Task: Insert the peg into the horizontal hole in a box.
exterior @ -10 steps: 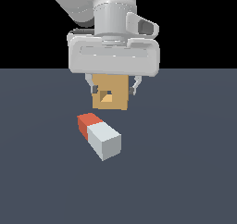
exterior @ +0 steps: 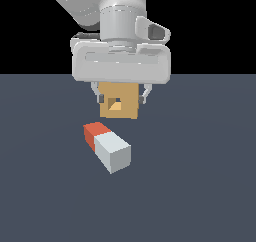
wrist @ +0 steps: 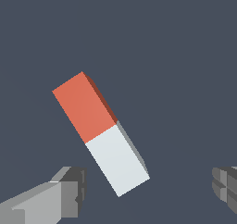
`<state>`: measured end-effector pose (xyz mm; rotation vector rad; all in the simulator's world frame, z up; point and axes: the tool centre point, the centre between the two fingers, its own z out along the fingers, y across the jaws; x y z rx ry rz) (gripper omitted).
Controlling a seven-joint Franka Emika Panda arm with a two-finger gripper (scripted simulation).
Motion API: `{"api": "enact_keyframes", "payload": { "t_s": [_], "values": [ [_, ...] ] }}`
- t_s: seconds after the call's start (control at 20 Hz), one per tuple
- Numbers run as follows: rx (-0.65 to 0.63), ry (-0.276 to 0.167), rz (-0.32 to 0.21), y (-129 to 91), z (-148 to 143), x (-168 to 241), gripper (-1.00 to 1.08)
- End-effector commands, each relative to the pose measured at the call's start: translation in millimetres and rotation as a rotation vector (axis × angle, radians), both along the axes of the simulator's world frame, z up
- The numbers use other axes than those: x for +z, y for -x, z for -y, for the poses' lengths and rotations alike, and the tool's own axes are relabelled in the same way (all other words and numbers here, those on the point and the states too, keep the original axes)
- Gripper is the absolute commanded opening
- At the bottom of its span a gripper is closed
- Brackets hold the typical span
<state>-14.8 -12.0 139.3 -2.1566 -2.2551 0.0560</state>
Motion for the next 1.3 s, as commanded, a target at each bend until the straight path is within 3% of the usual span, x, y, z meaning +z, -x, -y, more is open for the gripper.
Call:
{"api": "enact_keyframes", "payload": {
  "t_s": [0.0,1.25],
  "values": [
    [0.027,-0.001,0.001,2,1,-3,1.0],
    [0.521,-0.021,0.033,20,32,-59,1.0]
  ]
}}
